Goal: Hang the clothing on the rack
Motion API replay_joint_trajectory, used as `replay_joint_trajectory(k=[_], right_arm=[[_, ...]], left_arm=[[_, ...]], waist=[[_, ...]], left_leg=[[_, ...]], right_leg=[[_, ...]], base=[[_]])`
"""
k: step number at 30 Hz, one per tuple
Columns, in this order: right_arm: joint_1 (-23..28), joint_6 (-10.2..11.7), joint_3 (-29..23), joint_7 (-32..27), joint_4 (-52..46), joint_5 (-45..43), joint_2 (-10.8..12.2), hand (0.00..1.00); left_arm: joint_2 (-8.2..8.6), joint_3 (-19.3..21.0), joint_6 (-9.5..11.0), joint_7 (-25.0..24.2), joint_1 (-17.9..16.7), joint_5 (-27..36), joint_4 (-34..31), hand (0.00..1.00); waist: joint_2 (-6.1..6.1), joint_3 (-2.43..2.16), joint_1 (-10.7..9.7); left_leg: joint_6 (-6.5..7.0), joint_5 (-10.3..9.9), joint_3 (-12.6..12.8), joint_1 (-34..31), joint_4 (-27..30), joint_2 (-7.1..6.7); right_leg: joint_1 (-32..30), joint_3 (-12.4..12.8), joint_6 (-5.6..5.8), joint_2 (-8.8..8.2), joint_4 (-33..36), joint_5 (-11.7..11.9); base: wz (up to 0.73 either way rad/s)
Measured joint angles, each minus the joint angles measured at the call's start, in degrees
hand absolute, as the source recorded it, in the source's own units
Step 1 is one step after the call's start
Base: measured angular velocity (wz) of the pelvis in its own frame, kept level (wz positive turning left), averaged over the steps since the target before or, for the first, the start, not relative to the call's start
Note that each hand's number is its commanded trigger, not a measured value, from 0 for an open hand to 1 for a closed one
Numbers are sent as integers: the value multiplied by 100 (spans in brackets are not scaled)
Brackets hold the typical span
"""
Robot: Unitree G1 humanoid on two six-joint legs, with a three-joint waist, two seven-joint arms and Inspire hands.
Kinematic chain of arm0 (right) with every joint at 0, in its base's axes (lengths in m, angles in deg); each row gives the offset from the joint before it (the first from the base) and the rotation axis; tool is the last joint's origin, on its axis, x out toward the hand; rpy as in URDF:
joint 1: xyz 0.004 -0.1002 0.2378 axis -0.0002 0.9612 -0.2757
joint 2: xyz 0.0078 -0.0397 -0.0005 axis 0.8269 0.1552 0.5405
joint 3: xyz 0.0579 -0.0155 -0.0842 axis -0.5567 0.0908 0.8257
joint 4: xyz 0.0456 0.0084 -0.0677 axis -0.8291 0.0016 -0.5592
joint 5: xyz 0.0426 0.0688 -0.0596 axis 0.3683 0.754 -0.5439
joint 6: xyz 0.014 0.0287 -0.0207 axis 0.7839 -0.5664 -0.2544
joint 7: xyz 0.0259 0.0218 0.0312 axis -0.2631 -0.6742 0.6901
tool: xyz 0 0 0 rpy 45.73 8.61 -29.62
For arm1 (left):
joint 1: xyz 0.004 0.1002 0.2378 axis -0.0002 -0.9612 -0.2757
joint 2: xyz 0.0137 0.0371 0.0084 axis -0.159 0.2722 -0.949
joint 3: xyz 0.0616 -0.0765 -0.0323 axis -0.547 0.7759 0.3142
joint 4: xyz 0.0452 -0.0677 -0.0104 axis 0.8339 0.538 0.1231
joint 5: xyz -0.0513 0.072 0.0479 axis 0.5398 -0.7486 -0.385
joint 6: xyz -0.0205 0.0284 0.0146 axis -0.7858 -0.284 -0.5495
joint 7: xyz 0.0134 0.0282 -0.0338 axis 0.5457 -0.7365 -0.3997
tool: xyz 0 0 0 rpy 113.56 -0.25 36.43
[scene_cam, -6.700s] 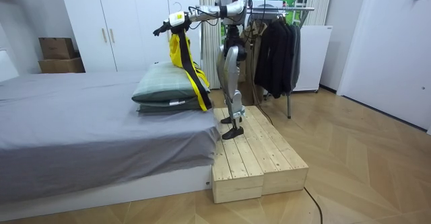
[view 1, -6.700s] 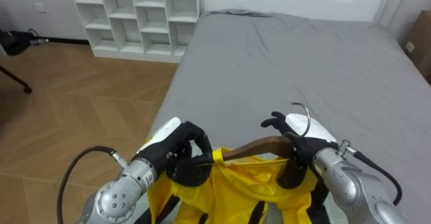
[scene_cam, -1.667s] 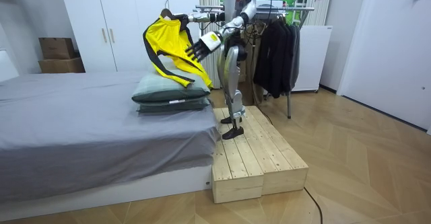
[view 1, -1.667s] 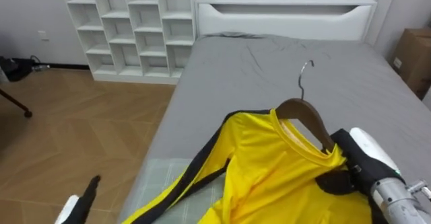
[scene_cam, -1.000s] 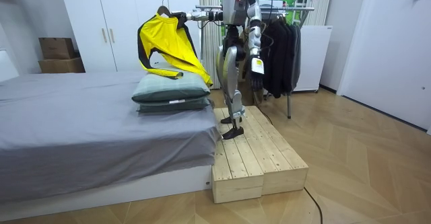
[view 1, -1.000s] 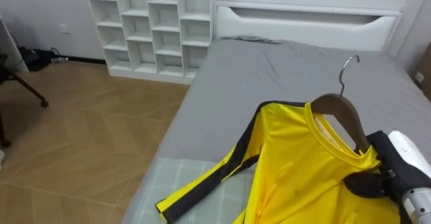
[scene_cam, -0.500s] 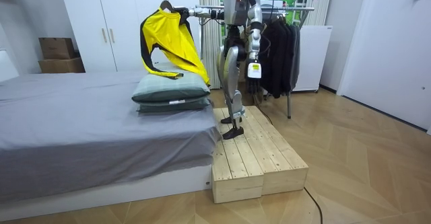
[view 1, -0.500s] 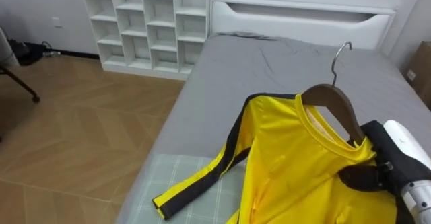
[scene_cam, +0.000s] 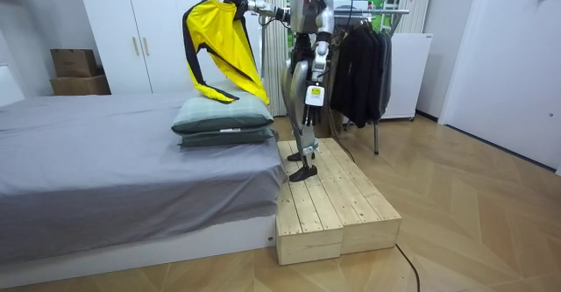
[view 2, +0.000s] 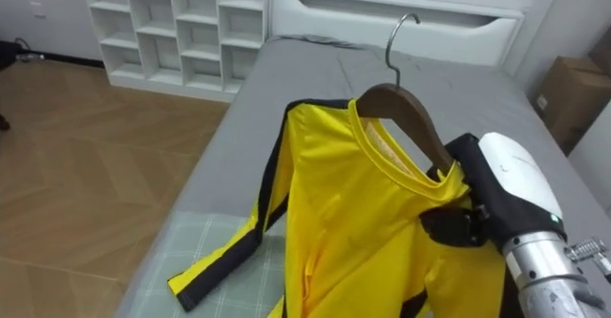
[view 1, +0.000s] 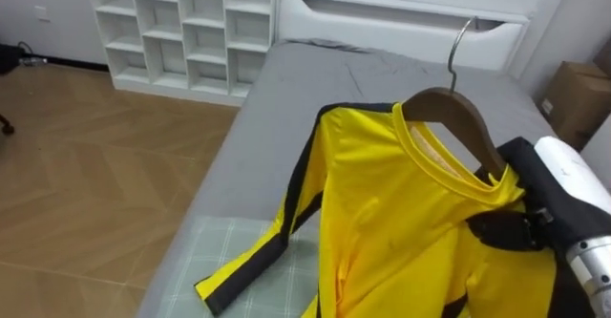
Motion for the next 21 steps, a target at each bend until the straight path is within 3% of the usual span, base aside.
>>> replay_joint_trajectory(k=[5, 10, 13, 15, 17, 21], right_arm=[[50, -9, -1, -1, 0, 11, 1, 100], [60, -3, 1, 1, 0, 16, 4, 100], [36, -6, 8, 44, 0, -76, 7, 100], [32, -3, 82, 44, 3, -81, 6, 100], [32, 1, 121, 17, 9, -82, 5, 100], [32, 20, 148, -25, 8, -87, 5, 100]], left_arm=[[-3, -40, -5, 0, -6, -12, -20, 0], [-10, -80, -4, -6, 6, -103, -22, 0], [-9, -77, -4, -65, 54, -122, -20, 0], [-32, -117, -4, -99, 55, -112, -21, 0], [-52, -156, -6, -105, 107, -112, -36, 0], [-103, -375, -55, -107, 254, -128, -40, 0]], waist=[[71, 21, -71], [15, 5, -89], [-13, -5, 15], [6, 11, 84], [9, 13, 33], [19, 16, -65]], left_leg=[[18, -22, 176, 13, -3, 32], [13, -31, 736, 31, 0, 183], [-25, -132, 1284, 122, 35, 340], [-92, -324, 1712, 213, 175, 512], [-116, -427, 1959, 247, 296, 621], [-159, -491, 2343, 341, 403, 755]], right_leg=[[-122, 154, 16, -4, 104, 10], [-436, 322, -7, 28, 331, 32], [-716, 106, -45, 21, 516, 94], [-795, -413, -98, -31, 599, 141], [-831, -678, -128, -82, 598, 165], [-915, -486, -171, 23, 602, 231]], base=[[-22], [-52], [-99], [-111], [-74], [-49]])
